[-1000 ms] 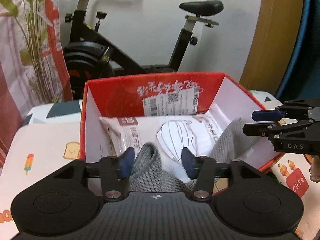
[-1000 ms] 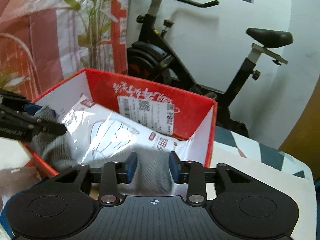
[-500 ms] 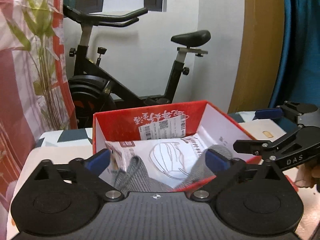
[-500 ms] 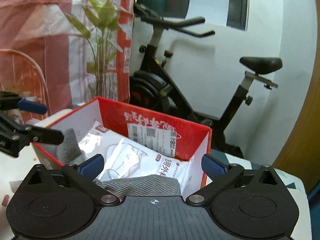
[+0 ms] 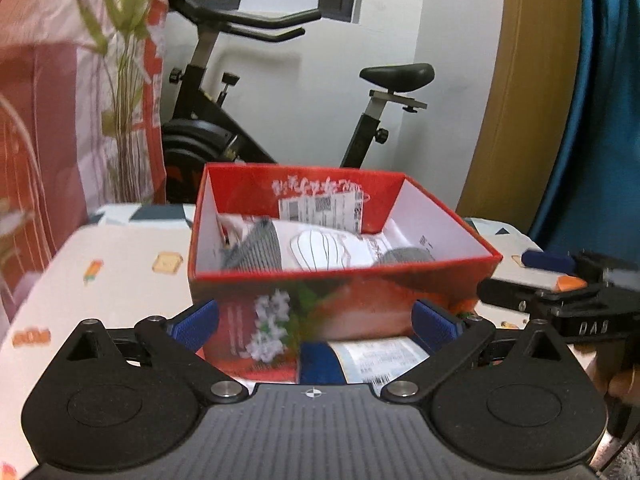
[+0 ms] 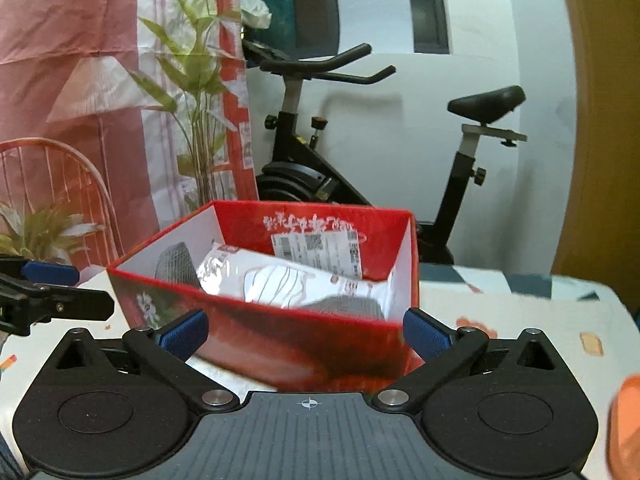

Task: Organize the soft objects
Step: 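Move both tools down to the blue-and-white packet beside the box, then close both grippers on the blue-and-white packet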

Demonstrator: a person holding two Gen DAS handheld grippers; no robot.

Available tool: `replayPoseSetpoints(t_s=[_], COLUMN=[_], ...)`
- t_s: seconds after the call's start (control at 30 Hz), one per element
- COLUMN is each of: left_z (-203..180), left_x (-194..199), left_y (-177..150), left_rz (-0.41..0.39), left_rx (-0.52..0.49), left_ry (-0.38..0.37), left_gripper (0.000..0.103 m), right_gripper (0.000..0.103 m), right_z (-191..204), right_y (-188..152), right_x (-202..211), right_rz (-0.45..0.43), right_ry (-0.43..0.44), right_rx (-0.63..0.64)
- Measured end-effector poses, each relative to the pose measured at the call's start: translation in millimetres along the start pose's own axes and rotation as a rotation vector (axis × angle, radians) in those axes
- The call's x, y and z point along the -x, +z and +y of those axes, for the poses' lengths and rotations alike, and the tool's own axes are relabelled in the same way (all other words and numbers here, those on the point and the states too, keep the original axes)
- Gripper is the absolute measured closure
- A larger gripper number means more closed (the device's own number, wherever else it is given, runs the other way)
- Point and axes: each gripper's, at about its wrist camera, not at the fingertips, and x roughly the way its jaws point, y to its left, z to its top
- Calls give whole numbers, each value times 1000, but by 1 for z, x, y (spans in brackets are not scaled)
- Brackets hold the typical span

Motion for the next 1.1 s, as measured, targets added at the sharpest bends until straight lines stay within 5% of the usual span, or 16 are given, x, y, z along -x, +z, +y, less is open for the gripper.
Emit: replayPoseSetpoints(t_s=[0.23,0.37,0.43,0.7,1.1], left_z=[5,10,12,11,1], left_x=[-9,-16,-20,-35,-31], left_y=[-25,-36,-40,-58,-71], left_rz=[55,90,108,162,134], left_rx=[108,135,144,126,36], left_ry=[-25,-25,-30,-30,-1], left_gripper=[10,40,48,49,49], right_gripper=[6,32,39,45,45], right_z=[6,19,23,29,29], right_y=[-47,-64,-68,-82,-109], right_x=[0,-4,-7,-21,-24], right_rz=[39,57,71,123,155], right_ry=[27,15,36,73,97], right_rx=[-108,-63,-64,-46,-42])
